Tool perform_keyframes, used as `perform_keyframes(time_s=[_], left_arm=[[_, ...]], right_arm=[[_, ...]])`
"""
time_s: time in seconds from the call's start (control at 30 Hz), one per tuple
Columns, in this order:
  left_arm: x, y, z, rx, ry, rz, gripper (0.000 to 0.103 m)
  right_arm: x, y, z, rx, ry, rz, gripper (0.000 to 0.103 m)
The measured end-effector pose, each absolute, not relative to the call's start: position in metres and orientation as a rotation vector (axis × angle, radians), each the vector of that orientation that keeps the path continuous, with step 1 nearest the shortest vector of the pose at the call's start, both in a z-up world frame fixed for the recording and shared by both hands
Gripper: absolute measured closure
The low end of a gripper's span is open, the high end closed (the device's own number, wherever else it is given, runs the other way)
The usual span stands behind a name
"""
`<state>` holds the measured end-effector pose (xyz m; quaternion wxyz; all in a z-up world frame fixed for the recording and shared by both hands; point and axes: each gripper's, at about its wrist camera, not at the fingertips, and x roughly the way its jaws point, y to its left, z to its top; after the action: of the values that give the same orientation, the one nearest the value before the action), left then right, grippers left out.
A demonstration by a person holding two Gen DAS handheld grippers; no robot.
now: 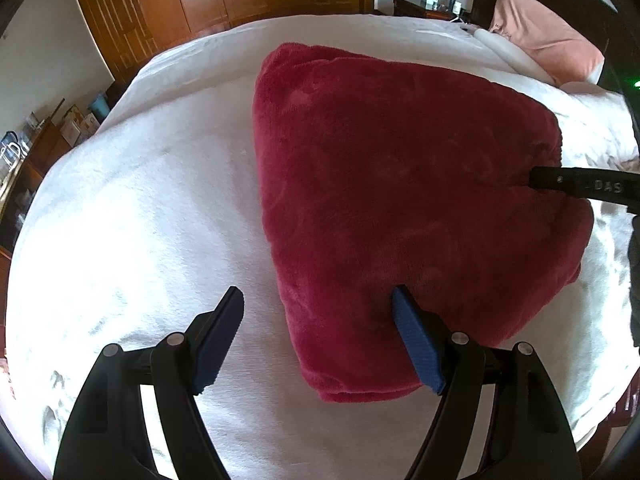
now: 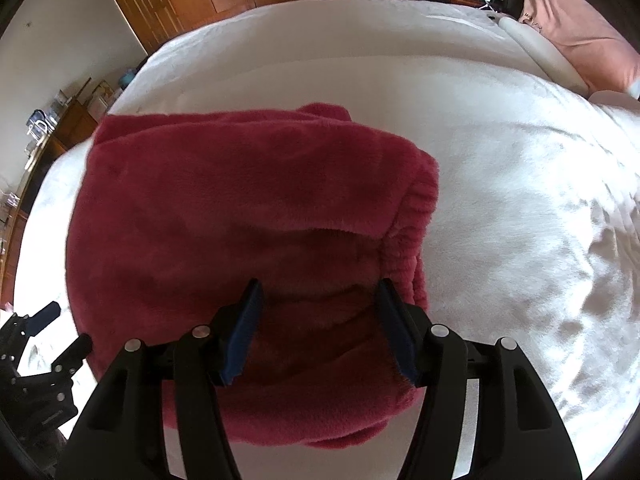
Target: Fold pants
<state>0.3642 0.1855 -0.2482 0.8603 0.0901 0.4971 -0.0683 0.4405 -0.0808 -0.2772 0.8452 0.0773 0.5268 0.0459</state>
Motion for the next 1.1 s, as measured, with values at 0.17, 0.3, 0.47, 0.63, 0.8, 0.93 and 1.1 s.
perform_keyframes(time_s=[0.17,0.3,0.47,0.63,0.8,0.93,1.1], left_arm=[[0.355,0.177,-0.231,0.205,1.007,-0.133,0.027],[0.342,0.167,-0.206,0.228,0.948,-0.124,0.027],[0.322,0.155,-0.168,0.223,0.880,-0.092,0.027],[0.297,0.143,-0.128,0.204,0.804,-0.061,0.027],[0.269,0.127,-0.089,0.180,0.753,-0.034,0.027],[0.247,0.114,-0.065,0.183,0.720,-0.001,0.027],[0.215,0.101,-0.036,0.184,0.676,0.066,0.027]], right_arm=[[0.419,-0.082,-0.257,0.183,1.065,0.111,0.042],[0.395,-0.082,-0.235,0.183,1.024,0.136,0.042],[0.363,-0.089,-0.203,0.193,0.958,0.163,0.041],[0.326,-0.099,-0.159,0.188,0.876,0.189,0.041],[0.291,-0.105,-0.113,0.173,0.781,0.215,0.031],[0.262,-0.112,-0.079,0.169,0.709,0.238,0.018],[0.226,-0.119,-0.047,0.162,0.639,0.259,0.004]])
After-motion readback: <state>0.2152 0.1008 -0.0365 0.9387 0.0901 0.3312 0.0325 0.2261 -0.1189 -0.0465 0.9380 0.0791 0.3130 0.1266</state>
